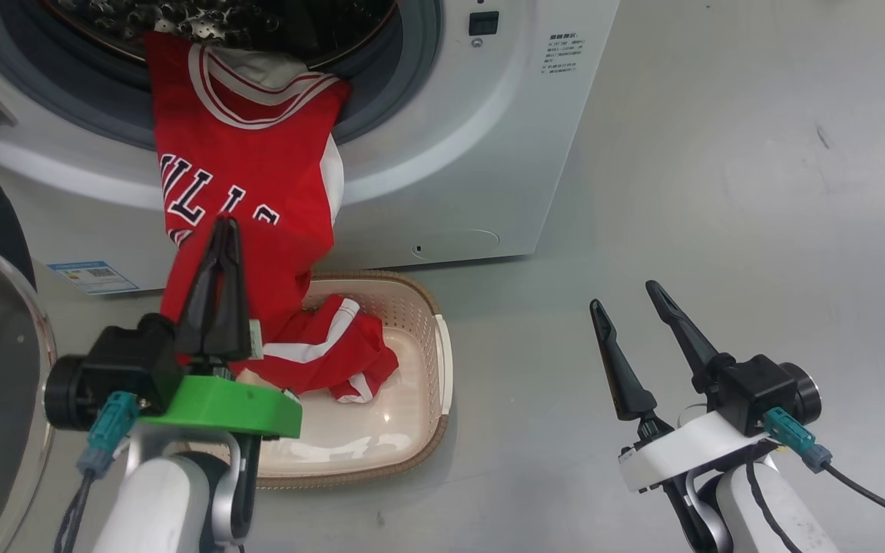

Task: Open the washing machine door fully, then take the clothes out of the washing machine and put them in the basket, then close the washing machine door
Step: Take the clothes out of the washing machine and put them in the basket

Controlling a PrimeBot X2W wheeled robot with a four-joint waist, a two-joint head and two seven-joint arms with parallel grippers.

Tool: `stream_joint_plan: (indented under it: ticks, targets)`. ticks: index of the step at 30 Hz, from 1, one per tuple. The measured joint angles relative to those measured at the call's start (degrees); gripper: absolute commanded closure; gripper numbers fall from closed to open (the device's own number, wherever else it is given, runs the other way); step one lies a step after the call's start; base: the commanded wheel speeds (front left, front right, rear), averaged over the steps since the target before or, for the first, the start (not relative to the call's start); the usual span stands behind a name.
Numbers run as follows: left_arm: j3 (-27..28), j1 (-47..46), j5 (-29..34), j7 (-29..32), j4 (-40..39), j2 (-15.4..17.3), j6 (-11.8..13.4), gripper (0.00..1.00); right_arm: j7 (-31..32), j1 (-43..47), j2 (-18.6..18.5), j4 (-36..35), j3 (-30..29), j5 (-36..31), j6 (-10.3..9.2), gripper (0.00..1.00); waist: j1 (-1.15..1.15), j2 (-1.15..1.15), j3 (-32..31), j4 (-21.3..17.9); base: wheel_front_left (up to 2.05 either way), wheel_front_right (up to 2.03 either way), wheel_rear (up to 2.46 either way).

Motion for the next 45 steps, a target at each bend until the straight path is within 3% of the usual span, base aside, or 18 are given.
stream_joint_plan:
  ticks: [18,45]
  targets:
    - [-4.2,2.2,-2.5,1.9,12.6,-1.3,0.0,1.00,0.0,-0.7,0.0,-1.9,0.4,-0.2,0.40,0.00,0.00,0.00,5.0,-2.0,0.00,0.00,0.00]
    - [0.5,-17.6,-4.1,1.9,42.2,-1.6,-0.1,1.00,0.0,-8.8,0.0,-4.6,0.4,2.1,0.57,0.00,0.00,0.00,18.3,-9.5,0.00,0.00,0.00]
